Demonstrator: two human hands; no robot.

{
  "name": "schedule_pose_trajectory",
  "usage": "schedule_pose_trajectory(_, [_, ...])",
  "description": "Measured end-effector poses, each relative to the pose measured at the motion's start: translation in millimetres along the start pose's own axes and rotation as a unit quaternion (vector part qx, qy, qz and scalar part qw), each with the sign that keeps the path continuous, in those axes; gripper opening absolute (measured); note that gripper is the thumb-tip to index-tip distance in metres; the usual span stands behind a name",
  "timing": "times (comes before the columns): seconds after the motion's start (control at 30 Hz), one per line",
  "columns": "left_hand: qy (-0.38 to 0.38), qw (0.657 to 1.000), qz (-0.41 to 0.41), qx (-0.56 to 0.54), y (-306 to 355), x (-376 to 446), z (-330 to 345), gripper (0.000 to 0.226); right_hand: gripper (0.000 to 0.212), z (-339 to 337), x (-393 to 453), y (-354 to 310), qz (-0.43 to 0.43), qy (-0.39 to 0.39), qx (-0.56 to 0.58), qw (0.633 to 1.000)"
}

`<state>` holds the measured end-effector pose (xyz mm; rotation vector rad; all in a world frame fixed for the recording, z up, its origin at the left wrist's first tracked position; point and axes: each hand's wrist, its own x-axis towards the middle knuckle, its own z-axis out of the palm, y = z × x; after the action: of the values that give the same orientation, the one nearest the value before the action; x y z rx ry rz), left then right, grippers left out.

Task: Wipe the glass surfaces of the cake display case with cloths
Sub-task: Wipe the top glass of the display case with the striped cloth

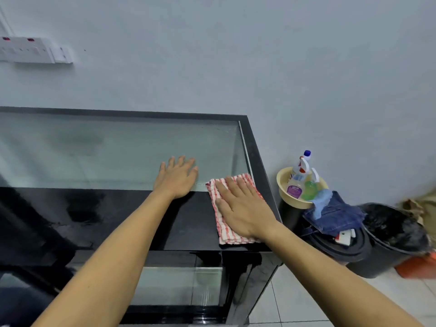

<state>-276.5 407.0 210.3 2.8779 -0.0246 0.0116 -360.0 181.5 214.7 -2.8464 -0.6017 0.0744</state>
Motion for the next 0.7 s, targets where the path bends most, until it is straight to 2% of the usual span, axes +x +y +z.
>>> schedule_pose_trajectory(0.13, [-0.003, 1.000, -0.003, 0.005, 2.9, -2.8, -0.3, 0.060, 0.060, -6.2, 22.7, 22.1, 0.043, 0.006, 0.002, 0.999])
schedule_pose_trajectory(0.23, [0.000, 1.000, -0.006, 0.004, 2.9, -2.1, 0.7, 0.059, 0.063, -2.6, 56.8, 9.7, 0.092, 0.010, 0.016, 0.996])
schedule_pose_trajectory(0.3, [0.001, 1.000, -0.008, -0.008, 2.0, -1.6, 0.6, 0.057, 0.065, 2.9, 56.6, -13.6, 0.056, 0.005, 0.007, 0.998])
schedule_pose_trajectory(0.4, [0.008, 0.999, -0.014, -0.029, 1.0, -0.4, 0.1, 0.057, 0.065, 9.6, 11.7, -39.2, -0.057, 0.010, -0.011, 0.998])
schedule_pose_trajectory(0.5, [0.014, 0.999, -0.016, -0.033, 0.9, -0.7, 0.4, 0.058, 0.063, 4.2, -21.2, -14.8, -0.091, -0.003, 0.003, 0.996])
schedule_pose_trajectory(0.6, [0.014, 0.999, -0.019, -0.028, 1.4, -1.2, 1.4, 0.057, 0.063, -6.6, -3.0, 29.9, -0.029, 0.002, -0.017, 0.999])
schedule_pose_trajectory(0.7, [0.018, 0.999, -0.023, -0.025, 2.5, -2.7, 2.1, 0.058, 0.065, -11.0, 27.6, 38.5, 0.042, 0.005, 0.000, 0.999])
